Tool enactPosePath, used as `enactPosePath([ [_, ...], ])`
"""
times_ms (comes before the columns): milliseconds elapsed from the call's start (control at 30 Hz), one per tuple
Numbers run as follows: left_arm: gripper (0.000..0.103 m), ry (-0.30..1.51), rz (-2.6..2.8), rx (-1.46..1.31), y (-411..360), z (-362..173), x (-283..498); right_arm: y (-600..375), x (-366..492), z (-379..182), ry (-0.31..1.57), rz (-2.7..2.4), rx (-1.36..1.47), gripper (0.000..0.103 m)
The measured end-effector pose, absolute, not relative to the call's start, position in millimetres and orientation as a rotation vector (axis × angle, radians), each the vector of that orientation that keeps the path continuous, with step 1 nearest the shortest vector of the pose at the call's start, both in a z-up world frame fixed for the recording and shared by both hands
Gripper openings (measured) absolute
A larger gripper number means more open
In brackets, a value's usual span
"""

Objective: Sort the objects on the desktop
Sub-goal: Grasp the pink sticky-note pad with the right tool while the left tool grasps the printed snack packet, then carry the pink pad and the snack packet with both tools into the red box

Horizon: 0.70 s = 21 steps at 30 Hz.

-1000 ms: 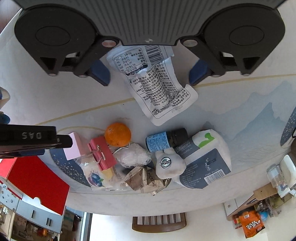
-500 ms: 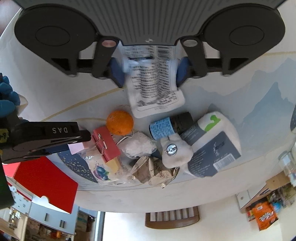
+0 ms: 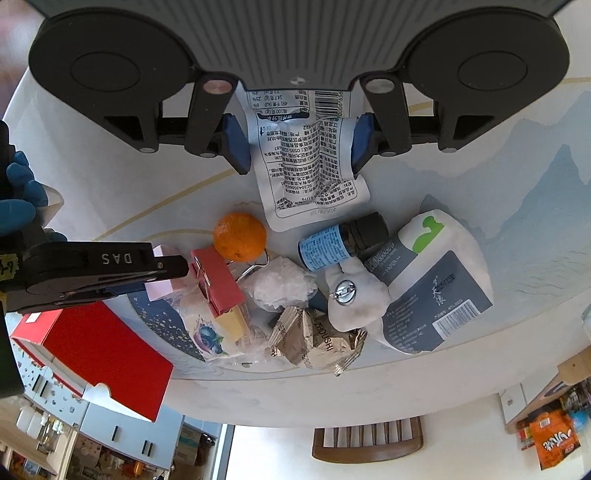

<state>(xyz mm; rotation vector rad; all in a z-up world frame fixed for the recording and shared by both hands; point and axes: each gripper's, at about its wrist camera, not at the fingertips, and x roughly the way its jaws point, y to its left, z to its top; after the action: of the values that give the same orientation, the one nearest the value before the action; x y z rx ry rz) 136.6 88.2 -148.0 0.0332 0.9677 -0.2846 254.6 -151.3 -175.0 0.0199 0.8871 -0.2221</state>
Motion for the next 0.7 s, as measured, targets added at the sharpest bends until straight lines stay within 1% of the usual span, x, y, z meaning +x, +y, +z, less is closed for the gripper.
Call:
enactPosePath([
  [267,0.055,0.941,-0.333,-0.004,99,-135,139,-156,245,-159,0.88,-0.265,0.042,0.04],
  [700,0.055,0.859,-0.32,-0.012,98,-104,134,-168,221,-111,0.824,-0.264,0.094,0.04],
])
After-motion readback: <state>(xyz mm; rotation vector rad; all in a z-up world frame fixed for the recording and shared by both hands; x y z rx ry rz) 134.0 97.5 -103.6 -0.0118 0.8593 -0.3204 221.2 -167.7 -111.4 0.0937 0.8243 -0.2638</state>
